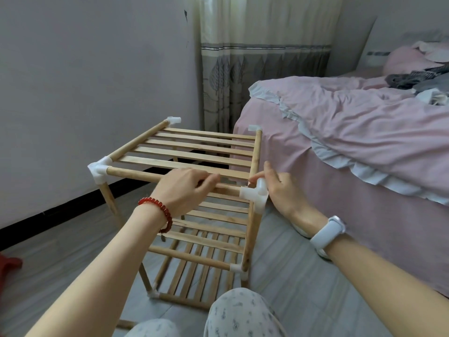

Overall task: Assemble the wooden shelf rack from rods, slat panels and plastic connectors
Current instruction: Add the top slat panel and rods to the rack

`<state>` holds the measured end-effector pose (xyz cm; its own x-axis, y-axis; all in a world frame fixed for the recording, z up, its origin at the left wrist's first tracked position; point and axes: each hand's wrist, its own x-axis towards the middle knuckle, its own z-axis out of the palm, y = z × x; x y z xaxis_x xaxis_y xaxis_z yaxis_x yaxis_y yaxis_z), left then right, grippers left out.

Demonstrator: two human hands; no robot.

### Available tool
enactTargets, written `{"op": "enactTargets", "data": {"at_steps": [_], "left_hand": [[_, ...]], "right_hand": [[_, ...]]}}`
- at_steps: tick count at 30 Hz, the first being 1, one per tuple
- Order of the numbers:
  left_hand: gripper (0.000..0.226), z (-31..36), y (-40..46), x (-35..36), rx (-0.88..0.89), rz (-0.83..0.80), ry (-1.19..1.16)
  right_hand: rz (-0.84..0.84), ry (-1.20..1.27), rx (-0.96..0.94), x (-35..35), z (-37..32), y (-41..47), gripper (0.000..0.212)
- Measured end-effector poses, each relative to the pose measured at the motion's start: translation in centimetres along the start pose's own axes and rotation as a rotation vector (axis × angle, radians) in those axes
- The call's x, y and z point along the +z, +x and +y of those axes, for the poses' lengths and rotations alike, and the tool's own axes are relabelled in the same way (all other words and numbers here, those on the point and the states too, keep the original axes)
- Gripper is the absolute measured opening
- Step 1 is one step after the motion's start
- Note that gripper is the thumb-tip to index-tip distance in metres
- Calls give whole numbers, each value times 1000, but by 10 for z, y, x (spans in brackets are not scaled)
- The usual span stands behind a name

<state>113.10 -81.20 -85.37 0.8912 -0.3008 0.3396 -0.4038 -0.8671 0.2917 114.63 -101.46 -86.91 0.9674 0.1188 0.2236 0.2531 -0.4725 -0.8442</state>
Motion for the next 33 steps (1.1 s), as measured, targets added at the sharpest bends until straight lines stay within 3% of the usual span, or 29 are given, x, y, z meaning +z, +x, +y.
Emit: {"op": "enactTargets", "data": {"at_steps": [2,3,5,7,11,17,23,26,28,30,31,33], "left_hand": [[49,-7,0,6,-111,112,164],[53,-9,1,9,-139,165,196],[56,-10,3,15,-169,222,220],[56,-11,5,17,-199,242,241],[61,-16,6,25,-210,368,293],[56,-21,11,36,-148,537,345],[54,-24,11,34,-147,435,278],[53,-9,8,36,-76,314,186],[47,11,5,36,38,319,92],[53,28,5,36,68,273,24],[63,34,7,37,49,224,31],[70,45,12,39,23,163,117]], "right_hand": [[214,-34,-65,5,4,6,51],[282,102,-77,11,4,9,50],[324,476,-50,24,0,17,48],[278,663,-68,33,-5,21,47],[133,652,-114,44,-5,27,46],[154,570,-122,57,-11,27,46],[121,510,-107,55,-10,33,43],[35,684,-47,42,-6,35,27],[157,842,49,28,0,39,22],[297,762,180,15,10,43,16],[275,665,262,10,16,44,11],[51,525,418,6,25,46,17]]}}
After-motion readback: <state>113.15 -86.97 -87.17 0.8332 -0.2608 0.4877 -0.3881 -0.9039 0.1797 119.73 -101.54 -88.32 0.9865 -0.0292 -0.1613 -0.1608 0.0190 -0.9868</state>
